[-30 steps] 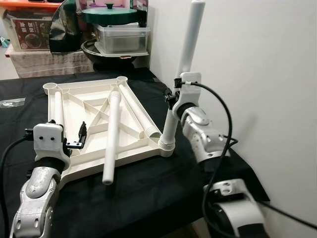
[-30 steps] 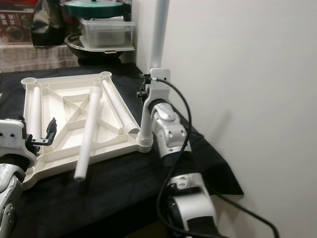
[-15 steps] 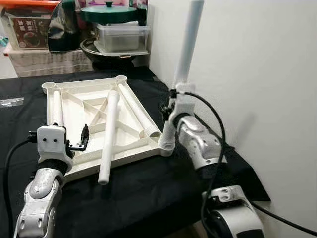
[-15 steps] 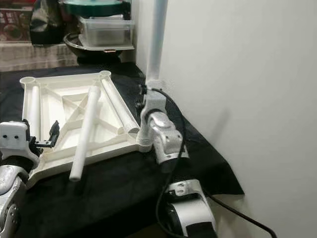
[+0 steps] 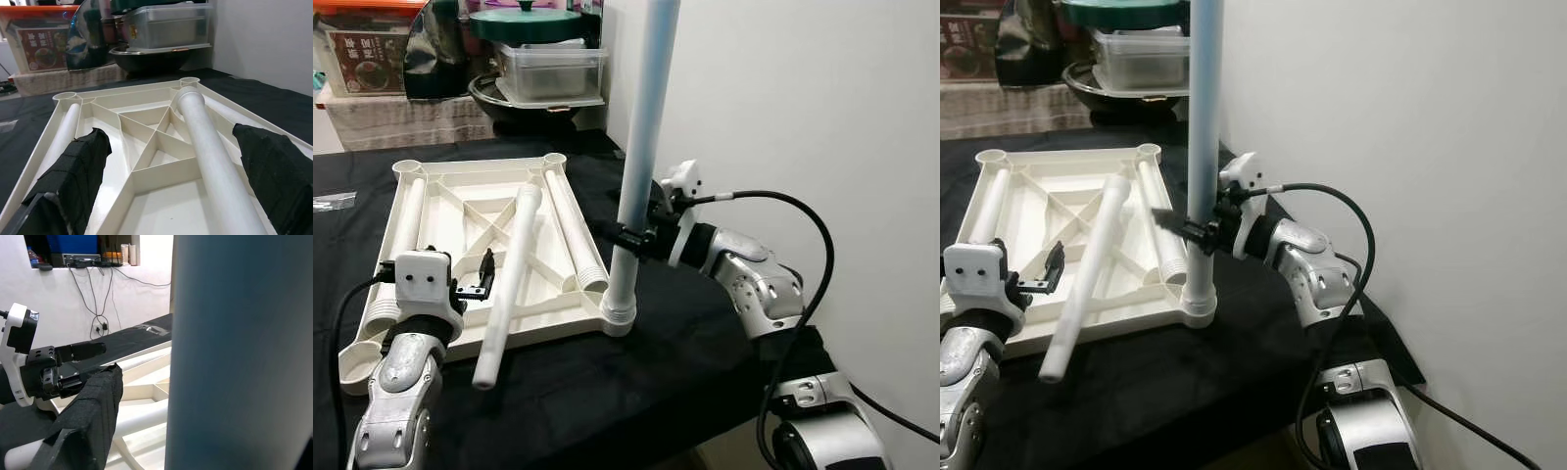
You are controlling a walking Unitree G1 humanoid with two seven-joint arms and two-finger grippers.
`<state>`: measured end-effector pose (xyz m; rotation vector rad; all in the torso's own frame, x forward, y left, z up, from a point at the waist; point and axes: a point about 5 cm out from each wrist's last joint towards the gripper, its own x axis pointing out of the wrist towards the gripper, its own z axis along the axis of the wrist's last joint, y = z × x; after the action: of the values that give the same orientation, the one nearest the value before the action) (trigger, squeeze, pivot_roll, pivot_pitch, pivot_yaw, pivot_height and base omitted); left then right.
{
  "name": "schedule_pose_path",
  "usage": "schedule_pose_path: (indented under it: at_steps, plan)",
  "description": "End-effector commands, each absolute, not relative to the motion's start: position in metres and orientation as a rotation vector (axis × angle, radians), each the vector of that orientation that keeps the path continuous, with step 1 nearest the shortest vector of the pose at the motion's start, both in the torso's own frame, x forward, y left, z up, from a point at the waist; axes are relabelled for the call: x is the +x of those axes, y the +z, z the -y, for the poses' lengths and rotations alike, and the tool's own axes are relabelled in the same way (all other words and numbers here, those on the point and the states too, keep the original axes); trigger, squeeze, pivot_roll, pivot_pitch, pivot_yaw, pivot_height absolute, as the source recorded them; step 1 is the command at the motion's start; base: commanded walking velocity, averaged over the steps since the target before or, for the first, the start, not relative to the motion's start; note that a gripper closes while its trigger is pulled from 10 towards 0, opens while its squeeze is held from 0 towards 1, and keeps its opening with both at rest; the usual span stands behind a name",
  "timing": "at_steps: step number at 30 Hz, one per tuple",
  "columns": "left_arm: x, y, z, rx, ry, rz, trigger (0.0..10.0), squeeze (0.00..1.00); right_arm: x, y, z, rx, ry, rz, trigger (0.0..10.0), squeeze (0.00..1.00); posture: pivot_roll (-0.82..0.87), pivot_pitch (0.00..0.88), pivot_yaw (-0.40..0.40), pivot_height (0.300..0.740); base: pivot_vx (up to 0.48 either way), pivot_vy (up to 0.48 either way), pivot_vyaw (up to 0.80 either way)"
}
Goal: Building children table
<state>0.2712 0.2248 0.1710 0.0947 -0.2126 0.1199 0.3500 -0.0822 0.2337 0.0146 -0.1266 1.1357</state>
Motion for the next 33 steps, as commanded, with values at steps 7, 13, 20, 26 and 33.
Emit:
schedule_pose_path:
  at_steps: [7, 13, 20, 26, 33]
  plan:
    - [0.268, 0.170, -0.226, 0.104, 0.127, 0.211, 10.0, 0.00, 0.372, 0.223, 0.073, -0.031, 0.961, 0.042, 0.0, 0.00, 0.11, 0.000, -0.124, 0.740, 0.000, 0.000, 0.00]
    - [0.268, 0.169, -0.227, 0.105, 0.131, 0.210, 10.0, 0.00, 0.400, 0.190, 0.141, -0.065, 0.013, -0.163, 0.0, 0.00, 0.10, 0.000, -0.121, 0.740, 0.000, 0.000, 0.00]
    - [0.269, 0.168, -0.225, 0.102, 0.119, 0.204, 10.0, 0.00, 0.370, 0.204, 0.086, 0.117, 0.238, -0.042, 10.0, 0.00, 0.09, 0.000, -0.107, 0.740, 0.000, 0.000, 0.00]
    - [0.270, 0.168, -0.227, 0.104, 0.120, 0.204, 10.0, 0.00, 0.364, 0.228, 0.063, 0.183, 0.524, 0.049, 10.0, 0.00, 0.09, 0.000, -0.107, 0.740, 0.000, 0.000, 0.00]
    - [0.269, 0.167, -0.225, 0.098, 0.125, 0.206, 10.0, 0.00, 0.370, 0.252, 0.080, 0.191, 0.617, 0.134, 10.0, 0.76, 0.09, 0.000, -0.118, 0.740, 0.000, 0.000, 0.00]
